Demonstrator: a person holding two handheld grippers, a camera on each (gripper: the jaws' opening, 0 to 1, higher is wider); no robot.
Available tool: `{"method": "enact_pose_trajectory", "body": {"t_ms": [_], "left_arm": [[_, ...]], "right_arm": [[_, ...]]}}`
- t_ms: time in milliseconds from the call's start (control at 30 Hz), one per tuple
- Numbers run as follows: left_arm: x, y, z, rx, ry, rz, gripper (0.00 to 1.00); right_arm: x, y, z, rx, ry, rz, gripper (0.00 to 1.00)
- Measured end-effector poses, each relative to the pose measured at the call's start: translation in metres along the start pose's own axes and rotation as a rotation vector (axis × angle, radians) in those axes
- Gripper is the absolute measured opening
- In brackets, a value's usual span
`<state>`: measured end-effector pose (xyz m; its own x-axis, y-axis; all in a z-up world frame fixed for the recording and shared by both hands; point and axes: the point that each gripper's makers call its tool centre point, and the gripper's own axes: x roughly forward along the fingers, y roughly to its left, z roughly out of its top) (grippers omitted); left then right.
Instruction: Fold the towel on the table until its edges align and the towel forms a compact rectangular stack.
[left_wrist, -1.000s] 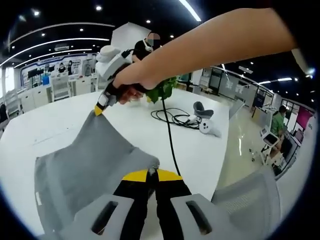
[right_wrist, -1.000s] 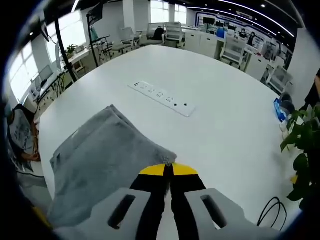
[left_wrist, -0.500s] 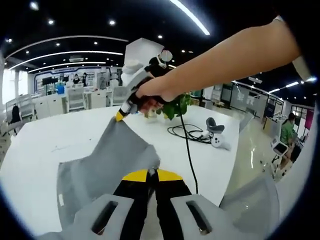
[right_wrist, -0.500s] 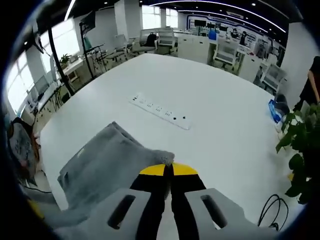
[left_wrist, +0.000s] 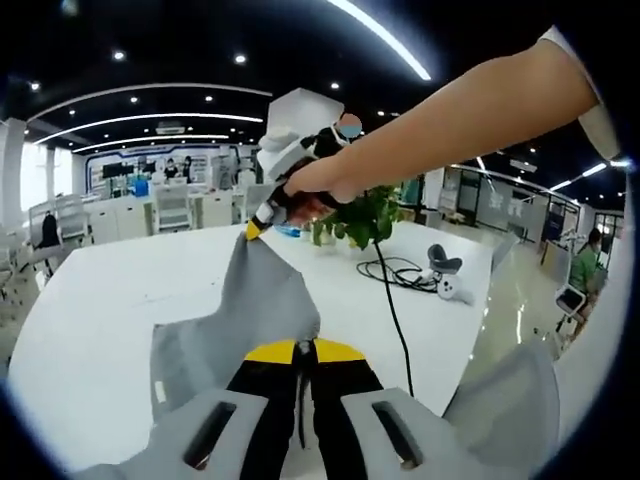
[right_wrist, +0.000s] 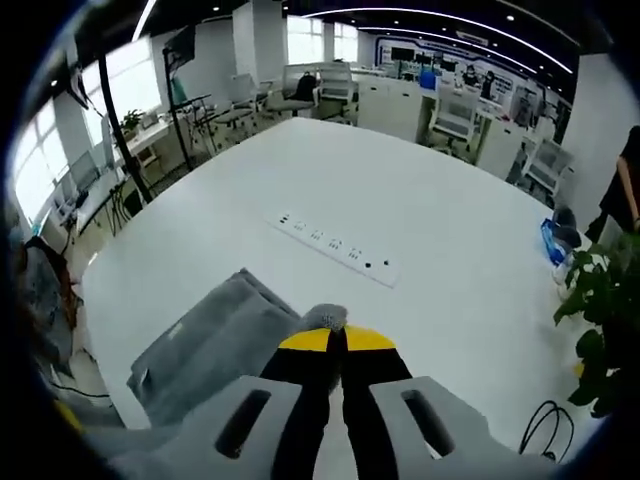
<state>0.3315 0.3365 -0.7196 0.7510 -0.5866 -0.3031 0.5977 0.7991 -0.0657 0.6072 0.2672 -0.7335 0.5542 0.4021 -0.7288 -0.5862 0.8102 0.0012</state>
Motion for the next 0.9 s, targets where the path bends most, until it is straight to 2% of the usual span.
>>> {"method": "enact_pose_trajectory", "body": {"t_ms": [133,300,467,667,900], "left_arm": [[-0.009,0.011,-0.004,-0.018,-0.007,0.026,0.04],[-0.017,0.018,-0.012,-0.038,-0.006,0.045,0.04],[-0.022,0.026,-0.024,-0.064,0.004,0.052,0.04],[-0.027,0.029,-0.027,-0.075,0.012,0.045,0.04],[-0.03,0.046,-0.029,-0.091,0.008,0.051,0.04]], "right_arm": [[0.003,0.015,0.009,-0.014,-0.005,-0.001,0.0],[0.013,0.023,0.017,-0.026,-0.002,0.0,0.0],[0.026,0.032,0.016,-0.035,0.008,0.005,0.0],[0.035,0.042,0.015,-0.044,0.012,0.014,0.0],[0.049,0.043,0.02,-0.056,0.02,0.013,0.0]]}}
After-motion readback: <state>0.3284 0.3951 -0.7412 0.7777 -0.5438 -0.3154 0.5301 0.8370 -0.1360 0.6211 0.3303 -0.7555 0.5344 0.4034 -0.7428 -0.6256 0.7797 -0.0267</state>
